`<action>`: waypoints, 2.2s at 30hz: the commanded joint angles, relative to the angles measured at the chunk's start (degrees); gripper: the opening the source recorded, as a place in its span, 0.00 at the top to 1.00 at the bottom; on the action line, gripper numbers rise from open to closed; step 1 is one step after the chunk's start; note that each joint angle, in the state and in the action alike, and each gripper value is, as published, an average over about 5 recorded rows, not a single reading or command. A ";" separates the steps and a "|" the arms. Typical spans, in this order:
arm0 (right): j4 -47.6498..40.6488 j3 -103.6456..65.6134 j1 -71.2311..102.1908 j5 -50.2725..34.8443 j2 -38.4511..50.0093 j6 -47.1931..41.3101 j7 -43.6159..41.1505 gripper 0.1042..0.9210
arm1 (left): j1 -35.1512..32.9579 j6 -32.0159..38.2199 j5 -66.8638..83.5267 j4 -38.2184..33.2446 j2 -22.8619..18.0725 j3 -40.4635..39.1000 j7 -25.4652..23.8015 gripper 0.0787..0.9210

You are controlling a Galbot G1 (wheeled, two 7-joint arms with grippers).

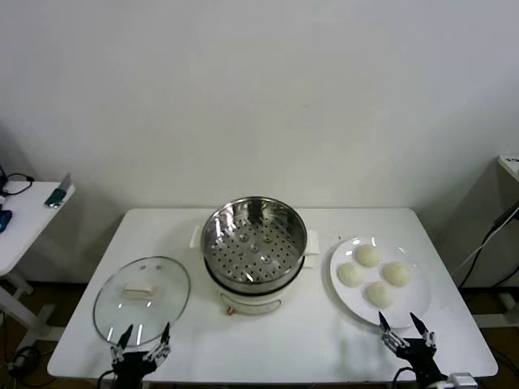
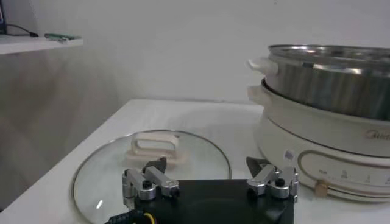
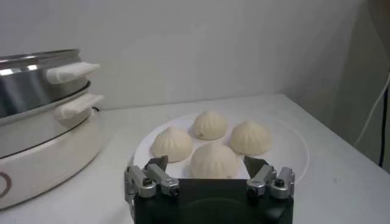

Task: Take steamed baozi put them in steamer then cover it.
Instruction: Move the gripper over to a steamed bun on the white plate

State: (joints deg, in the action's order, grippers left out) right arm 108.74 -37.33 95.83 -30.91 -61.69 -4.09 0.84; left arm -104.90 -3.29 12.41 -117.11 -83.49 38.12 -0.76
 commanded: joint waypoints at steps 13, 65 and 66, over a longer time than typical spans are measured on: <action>-22.53 35.44 -60.11 15.29 41.81 -9.86 -38.53 0.12 | -0.12 0.60 -2.19 -1.14 -0.02 -1.38 -0.66 0.12; -69.94 92.19 -101.57 28.94 6.68 0.08 -59.23 0.12 | 0.67 0.30 -3.17 0.34 -0.74 -1.51 -1.39 0.12; -70.02 92.17 -101.50 28.88 6.53 0.12 -59.24 0.13 | 0.62 0.33 -3.16 0.33 -0.70 -1.51 -1.38 0.12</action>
State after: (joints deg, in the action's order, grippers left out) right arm 42.25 54.88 -5.58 -2.66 -52.38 -4.56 -59.14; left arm -104.15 -3.04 9.18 -116.93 -84.44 36.57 -2.21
